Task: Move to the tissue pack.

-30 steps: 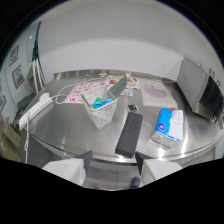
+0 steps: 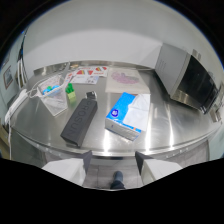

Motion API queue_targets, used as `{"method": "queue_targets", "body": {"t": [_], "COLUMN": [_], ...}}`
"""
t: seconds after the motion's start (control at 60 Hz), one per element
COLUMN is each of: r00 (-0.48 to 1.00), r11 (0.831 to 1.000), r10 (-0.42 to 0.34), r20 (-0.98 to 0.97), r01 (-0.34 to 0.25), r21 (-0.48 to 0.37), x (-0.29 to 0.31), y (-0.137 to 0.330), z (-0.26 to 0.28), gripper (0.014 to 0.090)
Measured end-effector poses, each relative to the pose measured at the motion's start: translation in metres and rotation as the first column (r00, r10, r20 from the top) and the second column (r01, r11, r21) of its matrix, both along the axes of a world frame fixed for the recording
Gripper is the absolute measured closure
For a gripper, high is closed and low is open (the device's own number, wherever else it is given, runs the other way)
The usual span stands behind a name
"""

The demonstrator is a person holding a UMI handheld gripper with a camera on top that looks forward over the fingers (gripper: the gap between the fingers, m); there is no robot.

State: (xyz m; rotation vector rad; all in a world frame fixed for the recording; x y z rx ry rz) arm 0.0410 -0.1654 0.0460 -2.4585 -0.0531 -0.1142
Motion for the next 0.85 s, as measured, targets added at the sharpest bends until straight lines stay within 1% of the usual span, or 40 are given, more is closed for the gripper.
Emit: {"method": "queue_targets", "body": {"t": [0.1, 0.2, 0.367, 0.467, 0.583, 0.85], "r00": [1.0, 0.999, 0.999, 1.0, 1.0, 1.0], "r11": [1.0, 0.999, 0.999, 0.999, 1.0, 1.0], "r10": [-0.02, -0.028, -0.034, -0.026, -0.015, -0.02], "r20": [0.008, 0.014, 0.017, 0.011, 0.0, 0.001], "r01": [0.02, 0.028, 0.033, 0.026, 0.015, 0.02], "r21": [0.018, 0.027, 0.023, 0.022, 0.014, 0.011], "x": [0.016, 0.027, 0.037, 0.041, 0.039, 0.039], "y": [0.02, 0.043, 0.075, 0.092, 0.099, 0.098], "z": [-0.005, -0.01, -0.018, -0.021, -0.024, -0.024], "gripper": [0.0209, 0.021, 0.0212, 0.0207, 0.0208, 0.0208]}}
